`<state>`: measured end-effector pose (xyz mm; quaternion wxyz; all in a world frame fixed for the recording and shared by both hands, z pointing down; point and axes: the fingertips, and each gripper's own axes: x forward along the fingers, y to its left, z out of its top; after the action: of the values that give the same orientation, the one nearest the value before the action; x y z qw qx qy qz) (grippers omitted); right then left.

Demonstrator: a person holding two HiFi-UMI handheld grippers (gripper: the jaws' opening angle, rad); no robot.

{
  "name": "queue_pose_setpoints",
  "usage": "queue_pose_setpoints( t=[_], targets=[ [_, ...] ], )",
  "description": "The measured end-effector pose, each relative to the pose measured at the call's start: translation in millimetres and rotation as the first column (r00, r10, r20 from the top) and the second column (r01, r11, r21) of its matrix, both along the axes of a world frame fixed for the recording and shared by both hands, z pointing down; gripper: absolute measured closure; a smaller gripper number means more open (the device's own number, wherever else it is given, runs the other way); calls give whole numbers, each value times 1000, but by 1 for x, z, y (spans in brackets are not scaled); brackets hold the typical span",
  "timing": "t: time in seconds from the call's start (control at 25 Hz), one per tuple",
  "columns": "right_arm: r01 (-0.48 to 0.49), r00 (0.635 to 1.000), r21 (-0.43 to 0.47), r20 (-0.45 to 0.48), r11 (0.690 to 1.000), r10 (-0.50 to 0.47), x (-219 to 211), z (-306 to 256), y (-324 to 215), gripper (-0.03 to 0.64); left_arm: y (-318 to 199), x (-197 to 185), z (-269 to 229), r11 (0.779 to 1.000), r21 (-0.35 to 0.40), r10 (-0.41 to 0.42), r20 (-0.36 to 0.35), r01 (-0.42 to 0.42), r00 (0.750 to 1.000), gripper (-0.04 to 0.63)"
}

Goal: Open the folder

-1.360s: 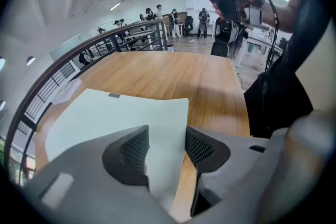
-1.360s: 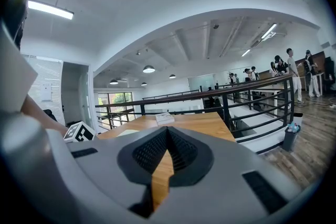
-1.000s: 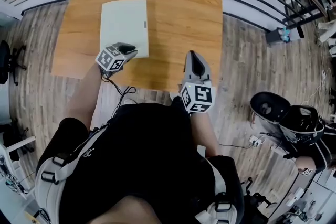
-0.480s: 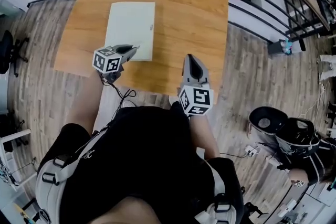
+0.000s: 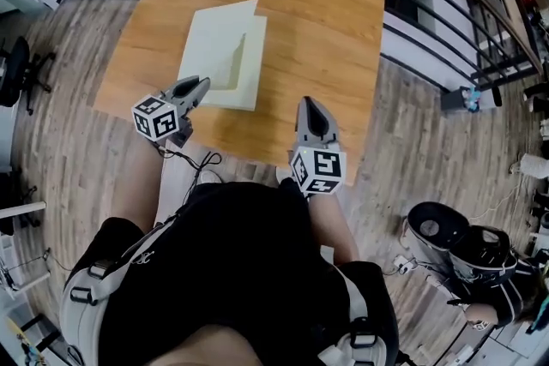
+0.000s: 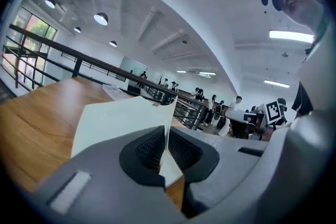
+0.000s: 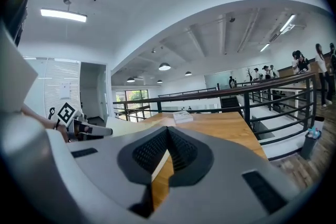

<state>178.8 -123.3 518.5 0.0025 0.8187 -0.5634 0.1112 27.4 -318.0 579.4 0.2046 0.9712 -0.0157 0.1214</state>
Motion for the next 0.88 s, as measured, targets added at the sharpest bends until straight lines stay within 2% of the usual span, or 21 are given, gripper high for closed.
queue_pose_setpoints(
  t=[0.08, 0.16, 0.28, 0.4, 0.52, 0.68, 0.88],
  targets=[
    [15, 1000, 3, -4, 1000, -15, -4, -3, -5, 612, -11, -18, -18, 997, 39, -66, -34, 67, 997, 577],
    [24, 1000, 2, -4, 1000, -24, -3, -2, -10, 611, -27, -35, -32, 985, 64, -156, -68, 160, 985, 577],
    [37, 999, 0, -2, 999, -37, -5, -1, -16, 611, -55, -64, -46, 943, 77, -314, -107, 323, 943, 578],
    [53, 999, 7, -6, 999, -53, -19, -7, -23, 611, -82, -107, -53, 875, 91, -464, -115, 475, 878, 588],
    [64, 998, 10, -1, 998, -64, -28, -8, -31, 612, -108, -141, -45, 802, 115, -580, -84, 586, 810, 591],
    [73, 997, 9, 0, 997, -73, -34, -6, -39, 611, -134, -174, -27, 703, 237, -689, -3, 670, 724, 592],
    [83, 997, 5, -4, 997, -83, -39, -4, -45, 612, -163, -212, 8, 593, 290, -801, 117, 751, 587, 592]
  ],
)
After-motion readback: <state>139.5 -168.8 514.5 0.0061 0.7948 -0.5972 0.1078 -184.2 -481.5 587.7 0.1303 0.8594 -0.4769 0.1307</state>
